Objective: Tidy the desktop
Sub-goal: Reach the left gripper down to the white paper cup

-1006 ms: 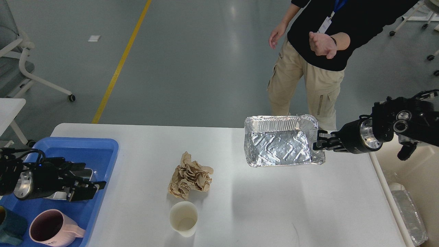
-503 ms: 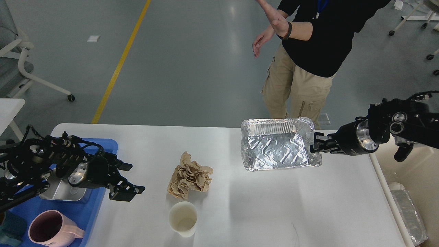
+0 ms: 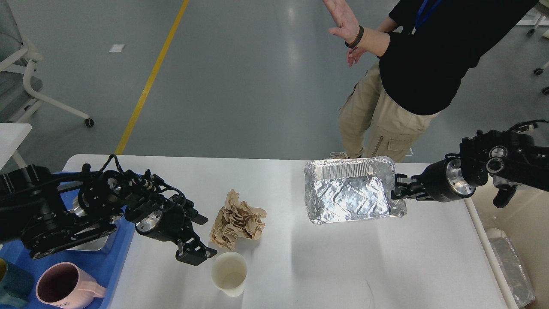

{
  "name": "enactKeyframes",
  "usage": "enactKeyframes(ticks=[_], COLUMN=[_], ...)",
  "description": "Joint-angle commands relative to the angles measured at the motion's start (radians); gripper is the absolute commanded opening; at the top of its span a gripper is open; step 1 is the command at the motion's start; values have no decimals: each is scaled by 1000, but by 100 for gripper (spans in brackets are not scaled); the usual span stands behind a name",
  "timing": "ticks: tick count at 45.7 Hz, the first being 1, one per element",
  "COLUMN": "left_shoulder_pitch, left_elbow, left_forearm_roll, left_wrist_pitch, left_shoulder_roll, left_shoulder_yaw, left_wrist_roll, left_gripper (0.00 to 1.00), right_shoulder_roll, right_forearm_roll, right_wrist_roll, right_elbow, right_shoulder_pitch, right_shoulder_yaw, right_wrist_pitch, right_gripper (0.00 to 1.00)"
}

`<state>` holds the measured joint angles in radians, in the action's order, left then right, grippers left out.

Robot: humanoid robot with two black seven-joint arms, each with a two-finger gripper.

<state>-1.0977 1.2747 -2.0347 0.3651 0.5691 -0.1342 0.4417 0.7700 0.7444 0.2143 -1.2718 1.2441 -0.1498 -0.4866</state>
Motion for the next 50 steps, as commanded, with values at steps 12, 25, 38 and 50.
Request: enactKeyframes(ticks=[12, 25, 38, 50], left_shoulder_pitch=[-4, 4, 7, -5], left_elbow=[-20, -25, -80, -103], left_forearm_roll=[-1, -1, 1, -2], left_wrist_pitch=[6, 6, 6, 5], left_shoulder_roll=[-54, -57, -161, -230], left_shoulder_yaw=[-12, -62, -77, -108], left_wrist_roll=[0, -1, -1, 9], left_gripper=[89, 89, 89, 53], right_shoulder_roll=[0, -1, 3, 8], right_forearm_roll=[-13, -13, -13, -13], right_wrist_roll=[0, 0, 0, 0], right_elbow=[2, 2, 0, 0], right_shoulder_pitch=[1, 1, 3, 6], right_shoulder_yaw=[4, 4, 9, 10], right_wrist_pitch=[-1, -1, -1, -1], right_gripper=[0, 0, 0, 0])
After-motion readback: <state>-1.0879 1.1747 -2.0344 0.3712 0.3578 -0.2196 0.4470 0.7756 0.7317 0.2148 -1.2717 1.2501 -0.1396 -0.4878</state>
